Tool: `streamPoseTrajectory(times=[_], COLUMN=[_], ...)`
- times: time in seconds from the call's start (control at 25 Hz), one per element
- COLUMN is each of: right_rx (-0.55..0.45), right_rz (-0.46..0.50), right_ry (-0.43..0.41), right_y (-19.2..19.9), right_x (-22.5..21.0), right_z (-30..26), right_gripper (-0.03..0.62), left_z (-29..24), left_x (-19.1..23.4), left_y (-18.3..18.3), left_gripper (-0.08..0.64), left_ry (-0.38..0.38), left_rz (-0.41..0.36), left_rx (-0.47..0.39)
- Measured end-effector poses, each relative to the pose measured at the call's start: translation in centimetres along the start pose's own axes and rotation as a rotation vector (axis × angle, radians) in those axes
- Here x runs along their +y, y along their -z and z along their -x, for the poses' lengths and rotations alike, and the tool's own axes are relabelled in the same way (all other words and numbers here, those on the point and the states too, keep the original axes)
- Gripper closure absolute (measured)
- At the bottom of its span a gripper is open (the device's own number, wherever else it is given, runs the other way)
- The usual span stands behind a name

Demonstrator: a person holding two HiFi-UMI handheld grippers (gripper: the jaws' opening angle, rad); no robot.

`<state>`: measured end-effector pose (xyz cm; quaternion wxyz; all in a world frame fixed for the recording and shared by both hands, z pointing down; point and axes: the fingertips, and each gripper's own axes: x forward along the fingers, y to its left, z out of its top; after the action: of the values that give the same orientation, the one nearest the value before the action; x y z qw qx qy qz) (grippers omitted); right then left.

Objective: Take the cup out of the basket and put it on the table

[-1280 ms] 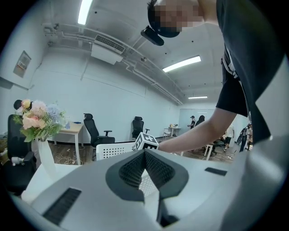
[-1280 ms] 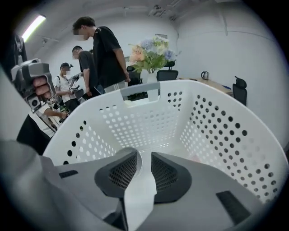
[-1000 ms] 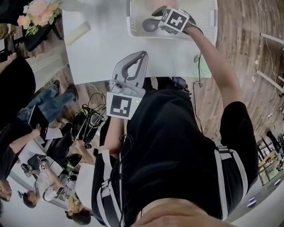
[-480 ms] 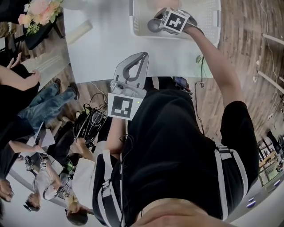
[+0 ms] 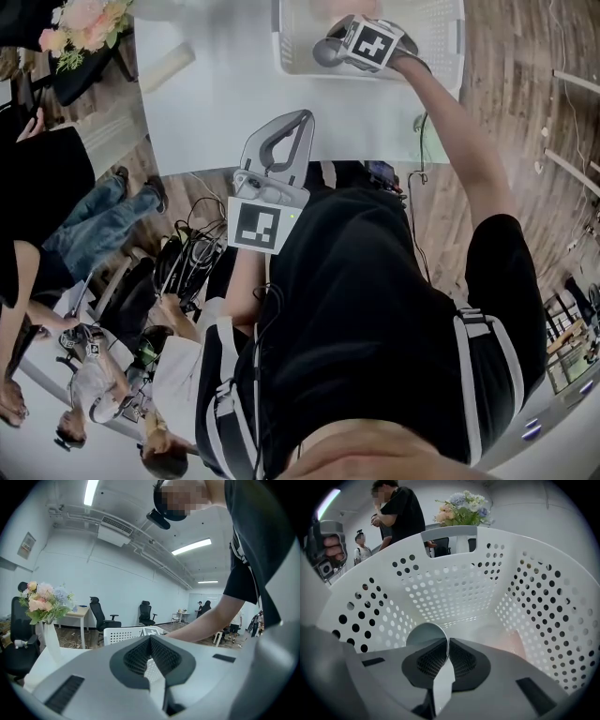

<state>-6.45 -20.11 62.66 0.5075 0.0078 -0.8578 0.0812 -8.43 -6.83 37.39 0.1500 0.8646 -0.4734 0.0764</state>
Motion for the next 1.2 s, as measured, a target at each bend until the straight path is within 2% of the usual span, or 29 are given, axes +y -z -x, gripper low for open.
streamPoseTrajectory(times=[0.56,0.84,1.2], right_rx=[-0.068,-0.156,-0.281], right_rz=[-0.024,-0.018,-0.002], right_ry=[0.119,0.184,0.246], right_y=[-2.3,-4.8,-7.6], right_x=[-2.0,-1.7,0.8], right_z=[5.0,9.9,16.1], right_gripper=[0.558,0.558,0.558], left_z=[0.3,0.7,1.2], left_x=[-1.2,-2.3,-3.6], left_y=[-0.7,-1.1,-1.7], left_gripper=[0.54,0.54,0.54], left_ry=[0.026,0.045,0.069], left_rz=[-0.029,-0.045,-0.062], left_rx=[-0.028,-0.042,-0.065])
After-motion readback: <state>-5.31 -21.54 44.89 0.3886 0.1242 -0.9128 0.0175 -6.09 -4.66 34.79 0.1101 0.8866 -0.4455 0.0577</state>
